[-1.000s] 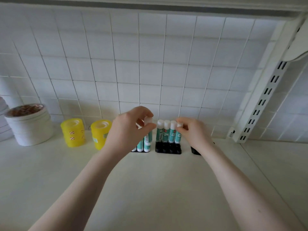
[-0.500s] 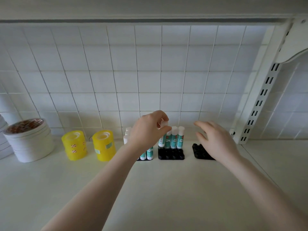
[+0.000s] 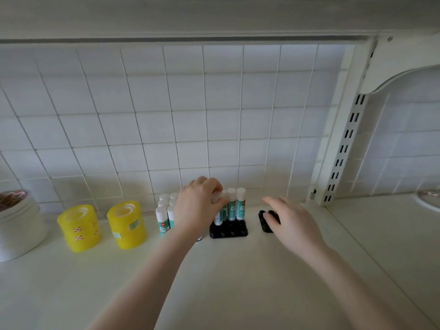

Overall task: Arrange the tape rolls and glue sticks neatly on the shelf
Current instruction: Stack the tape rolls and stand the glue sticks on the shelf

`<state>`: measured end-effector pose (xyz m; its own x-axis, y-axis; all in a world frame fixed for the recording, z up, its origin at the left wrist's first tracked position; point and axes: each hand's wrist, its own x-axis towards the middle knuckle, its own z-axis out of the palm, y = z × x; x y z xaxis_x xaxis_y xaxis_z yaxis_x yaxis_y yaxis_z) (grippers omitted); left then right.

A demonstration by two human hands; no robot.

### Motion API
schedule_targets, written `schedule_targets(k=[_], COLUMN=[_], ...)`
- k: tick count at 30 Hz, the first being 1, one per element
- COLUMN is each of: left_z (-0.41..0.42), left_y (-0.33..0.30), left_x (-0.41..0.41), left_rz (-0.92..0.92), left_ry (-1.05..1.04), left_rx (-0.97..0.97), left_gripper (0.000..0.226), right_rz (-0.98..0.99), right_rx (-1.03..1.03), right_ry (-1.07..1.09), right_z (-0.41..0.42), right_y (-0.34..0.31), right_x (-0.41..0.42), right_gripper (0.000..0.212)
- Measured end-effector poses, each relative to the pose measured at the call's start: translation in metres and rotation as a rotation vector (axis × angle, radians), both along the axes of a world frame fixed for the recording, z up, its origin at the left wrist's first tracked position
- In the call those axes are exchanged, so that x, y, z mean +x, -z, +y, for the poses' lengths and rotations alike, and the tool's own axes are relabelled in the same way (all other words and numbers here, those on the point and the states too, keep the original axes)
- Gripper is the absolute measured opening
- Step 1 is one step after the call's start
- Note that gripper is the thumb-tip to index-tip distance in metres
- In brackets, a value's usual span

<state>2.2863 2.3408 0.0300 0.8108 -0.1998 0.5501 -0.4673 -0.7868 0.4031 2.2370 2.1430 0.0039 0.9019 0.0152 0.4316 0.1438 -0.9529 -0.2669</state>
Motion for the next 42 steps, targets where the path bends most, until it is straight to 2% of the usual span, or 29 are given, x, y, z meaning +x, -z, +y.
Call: schedule_targets(k=[15,27,31,42], left_z=[0.007,0.009,0.014,0.012], left_y=[0.001,0.014,0.018,0.018], left_x=[0.003,0.007,0.009,0.002], left_rz=[-0.043,-0.225,-0.294,-0.363], left_ry=[0.010,-0.008,-0.021,-0.105], left_rx=[-0.024,0.070,0.113,0.221], left_gripper=[0.017,0.014,0.038,0.037], right_rz=[0.059,0.047,0.047,0.023], right_rx=[0.016,0.053,0.057,0.017], right_ry=[0.010,-0.001,-0.001,0.007], right_z=[0.001,-0.003,-0.004,-0.008], right_y=[0.005,0.005,0.005,0.002], right_x=[0.000,0.001,0.000,-0.005], right_gripper=[0.036,0.036,0.037,0.035])
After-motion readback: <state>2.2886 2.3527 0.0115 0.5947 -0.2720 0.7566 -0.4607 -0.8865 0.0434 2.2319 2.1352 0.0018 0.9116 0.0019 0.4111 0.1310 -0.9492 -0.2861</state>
